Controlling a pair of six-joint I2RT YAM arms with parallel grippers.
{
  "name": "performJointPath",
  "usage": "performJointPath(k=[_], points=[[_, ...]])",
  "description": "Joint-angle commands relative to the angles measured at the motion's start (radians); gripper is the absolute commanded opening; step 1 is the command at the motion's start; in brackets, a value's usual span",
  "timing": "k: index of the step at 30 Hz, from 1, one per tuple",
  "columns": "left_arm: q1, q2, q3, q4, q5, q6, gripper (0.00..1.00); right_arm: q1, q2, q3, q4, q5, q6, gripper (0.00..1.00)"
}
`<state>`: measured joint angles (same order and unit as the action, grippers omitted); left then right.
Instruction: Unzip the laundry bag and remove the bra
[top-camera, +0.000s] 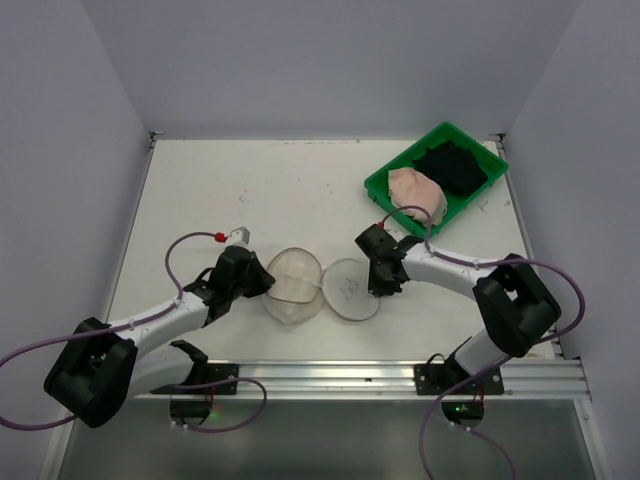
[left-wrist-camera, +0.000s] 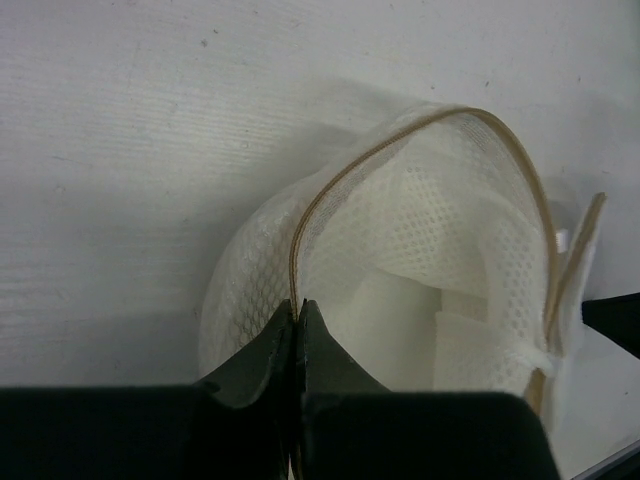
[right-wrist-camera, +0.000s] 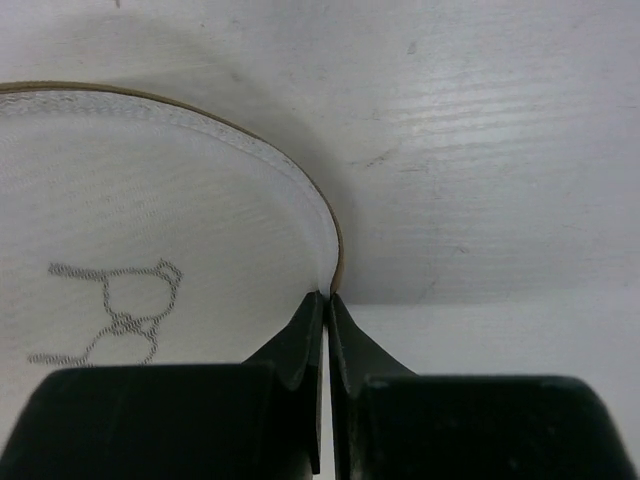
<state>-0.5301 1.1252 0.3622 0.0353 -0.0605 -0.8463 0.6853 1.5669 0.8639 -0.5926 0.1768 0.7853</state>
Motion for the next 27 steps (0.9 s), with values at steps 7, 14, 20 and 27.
performJointPath(k=[7,14,20,27], points=[[0.01,-0.022,0.009,0.009,-0.047,0.006,0.0,0.017,-0.232,0.144,-0.2,0.154,-0.078,0.0],[0.01,-0.022,0.017,0.009,-0.044,0.004,0.0,0.052,-0.228,0.372,-0.328,0.21,-0.136,0.0],[0.009,-0.016,0.03,0.0,-0.062,-0.007,0.0,0.129,-0.165,0.529,-0.384,0.211,-0.166,0.0],[0.007,-0.027,0.024,0.005,-0.065,-0.02,0.0,0.221,-0.041,0.682,-0.447,0.211,-0.156,0.0]])
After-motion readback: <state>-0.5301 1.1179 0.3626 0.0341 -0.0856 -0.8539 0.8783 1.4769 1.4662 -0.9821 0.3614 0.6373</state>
